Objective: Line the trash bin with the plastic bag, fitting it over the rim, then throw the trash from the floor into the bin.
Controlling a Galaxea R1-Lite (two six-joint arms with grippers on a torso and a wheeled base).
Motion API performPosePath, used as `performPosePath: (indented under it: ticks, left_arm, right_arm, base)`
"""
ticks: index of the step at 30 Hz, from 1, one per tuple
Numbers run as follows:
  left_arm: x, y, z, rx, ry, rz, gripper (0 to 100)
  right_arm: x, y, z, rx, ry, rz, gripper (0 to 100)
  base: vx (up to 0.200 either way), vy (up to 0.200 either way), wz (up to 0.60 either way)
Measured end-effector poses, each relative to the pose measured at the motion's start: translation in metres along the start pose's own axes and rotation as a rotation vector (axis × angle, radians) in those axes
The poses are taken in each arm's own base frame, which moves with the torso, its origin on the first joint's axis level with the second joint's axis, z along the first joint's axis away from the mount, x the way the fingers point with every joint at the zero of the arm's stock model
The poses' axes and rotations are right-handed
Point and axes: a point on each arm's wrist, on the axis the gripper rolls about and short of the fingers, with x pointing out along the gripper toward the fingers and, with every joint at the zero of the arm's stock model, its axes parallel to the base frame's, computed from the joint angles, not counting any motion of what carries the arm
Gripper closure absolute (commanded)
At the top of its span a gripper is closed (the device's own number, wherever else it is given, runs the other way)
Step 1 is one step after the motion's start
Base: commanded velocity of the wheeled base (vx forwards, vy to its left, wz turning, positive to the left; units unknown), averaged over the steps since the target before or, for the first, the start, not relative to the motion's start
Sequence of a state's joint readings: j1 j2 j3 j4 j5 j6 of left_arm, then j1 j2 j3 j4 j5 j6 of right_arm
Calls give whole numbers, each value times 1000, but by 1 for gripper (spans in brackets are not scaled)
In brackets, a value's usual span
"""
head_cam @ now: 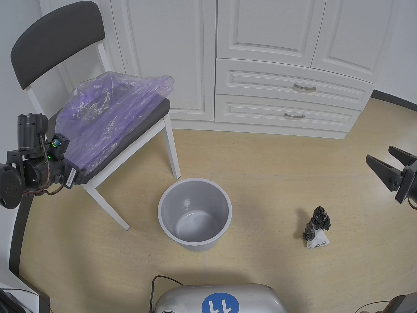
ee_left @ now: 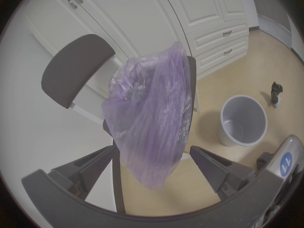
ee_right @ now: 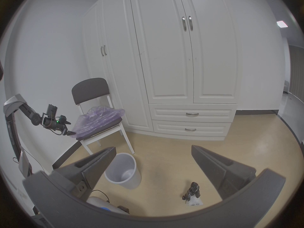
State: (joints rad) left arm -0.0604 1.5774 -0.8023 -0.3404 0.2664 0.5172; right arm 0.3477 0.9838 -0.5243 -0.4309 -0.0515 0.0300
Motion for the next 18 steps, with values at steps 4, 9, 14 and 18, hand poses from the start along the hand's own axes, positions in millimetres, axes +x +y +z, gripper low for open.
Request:
performPosePath:
  ticks: [4,9,14,18]
  left_arm:
    - [14,-6,-1,19,38,7,0]
    - [23,-8,1,24,48,7,0]
    - [29,-6,3,20,62,34,0]
    - [35,-2,4,14,66,49,0]
  right_arm:
    - [-4,0,0,0,-12,2,0]
    - [-6,0,1,0,-18,4,0]
    - [-6,0,1,0,-19,3,0]
    - [-6,0,1,0,-20,2,0]
  base:
    - [0,0,0]
    - [0,0,0]
    - [0,0,0]
    - [0,0,0]
